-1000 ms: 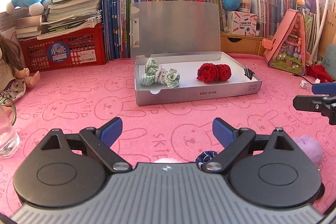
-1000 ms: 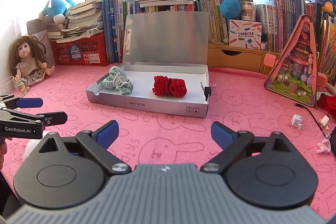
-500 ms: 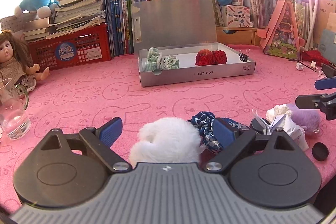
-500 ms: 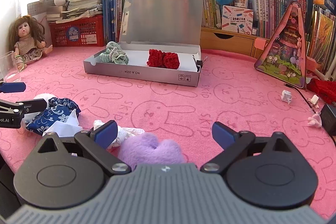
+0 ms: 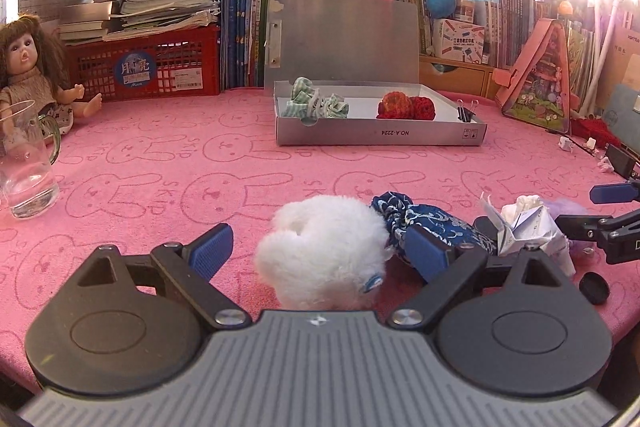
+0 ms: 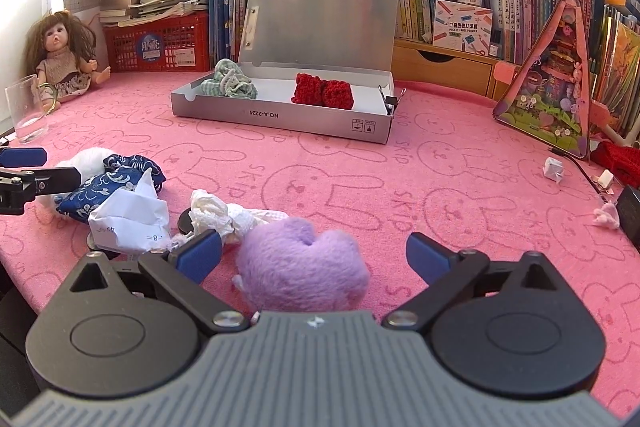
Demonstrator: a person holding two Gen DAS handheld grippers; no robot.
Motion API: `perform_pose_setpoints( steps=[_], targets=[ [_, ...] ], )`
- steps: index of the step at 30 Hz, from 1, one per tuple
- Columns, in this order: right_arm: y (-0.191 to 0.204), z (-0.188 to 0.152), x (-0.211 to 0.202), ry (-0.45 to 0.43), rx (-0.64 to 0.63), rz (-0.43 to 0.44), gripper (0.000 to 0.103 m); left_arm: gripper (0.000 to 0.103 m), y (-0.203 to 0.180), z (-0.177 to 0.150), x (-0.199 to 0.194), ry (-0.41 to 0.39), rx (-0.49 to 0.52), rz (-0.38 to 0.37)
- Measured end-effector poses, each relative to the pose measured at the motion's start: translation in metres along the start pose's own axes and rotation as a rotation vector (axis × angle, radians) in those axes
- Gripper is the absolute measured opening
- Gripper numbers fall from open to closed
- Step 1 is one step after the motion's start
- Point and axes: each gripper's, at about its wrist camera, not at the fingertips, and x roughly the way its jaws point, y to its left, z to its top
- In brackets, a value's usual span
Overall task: Organize objects
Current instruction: 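Move both tools back toward the white pompom and lilac plush heart, then grasp the white pompom with left gripper while right grasps lilac plush heart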
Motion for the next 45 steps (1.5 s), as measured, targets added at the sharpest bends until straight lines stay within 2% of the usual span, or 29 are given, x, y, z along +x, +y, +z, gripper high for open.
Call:
perform_pose_setpoints(
  steps=[14, 24, 30, 41, 45],
  targets=[
    [0.004, -0.013, 0.019, 0.059, 0.012, -0.027, 0.102, 0.095, -0.005, -0.013, 0.017, 0.033, 0.039, 0.045],
    [0.003, -0.013, 0.024, 0.065, 0.032, -0.024, 0.103, 0.095, -0.009, -0.017, 0.034, 0.051, 0.027, 0.064],
    [0.003, -0.014, 0.024, 0.065, 0.03, -0.021, 0.103, 0.103, -0.01, -0.017, 0.038, 0.058, 0.009, 0.099],
    [0.006, -0.016, 0.022, 0.046, 0.037, -0.029, 0.103, 0.103, -0.013, -0.015, 0.037, 0.062, -0.007, 0.119],
    [0.007, -0.017, 0.021, 0.037, 0.046, -0.038, 0.103, 0.098, -0.013, -0.015, 0.034, 0.054, -0.01, 0.117]
  ],
)
